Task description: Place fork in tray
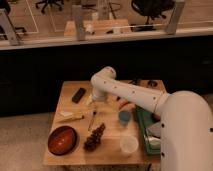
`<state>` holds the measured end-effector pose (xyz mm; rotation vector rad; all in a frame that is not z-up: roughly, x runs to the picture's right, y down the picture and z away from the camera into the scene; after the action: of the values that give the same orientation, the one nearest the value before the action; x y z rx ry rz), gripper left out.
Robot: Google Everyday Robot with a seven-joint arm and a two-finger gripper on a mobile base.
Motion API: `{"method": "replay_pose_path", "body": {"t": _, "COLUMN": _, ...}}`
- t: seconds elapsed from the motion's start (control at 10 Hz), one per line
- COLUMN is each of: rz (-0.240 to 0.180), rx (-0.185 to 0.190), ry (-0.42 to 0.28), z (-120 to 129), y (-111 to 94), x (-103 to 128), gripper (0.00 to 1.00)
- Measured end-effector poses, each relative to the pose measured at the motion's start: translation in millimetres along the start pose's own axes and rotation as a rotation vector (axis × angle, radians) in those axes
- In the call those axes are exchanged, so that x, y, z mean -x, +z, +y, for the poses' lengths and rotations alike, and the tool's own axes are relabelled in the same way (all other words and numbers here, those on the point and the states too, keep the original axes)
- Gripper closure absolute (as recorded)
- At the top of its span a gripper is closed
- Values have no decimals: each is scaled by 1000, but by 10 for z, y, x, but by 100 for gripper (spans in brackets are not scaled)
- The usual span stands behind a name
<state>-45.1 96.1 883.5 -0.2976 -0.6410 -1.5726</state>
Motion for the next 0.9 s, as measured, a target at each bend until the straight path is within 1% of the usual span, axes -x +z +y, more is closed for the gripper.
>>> {"method": "replay_pose_path", "body": {"t": 0.3, "rz": -23, "rx": 9, "ry": -2, "z": 32, "y": 193, "x": 25, "gripper": 20}}
{"method": "replay_pose_path", "body": {"t": 0.9, "rz": -27, "rx": 11, "ry": -2, "z": 29, "y": 213, "x": 33, "gripper": 20}}
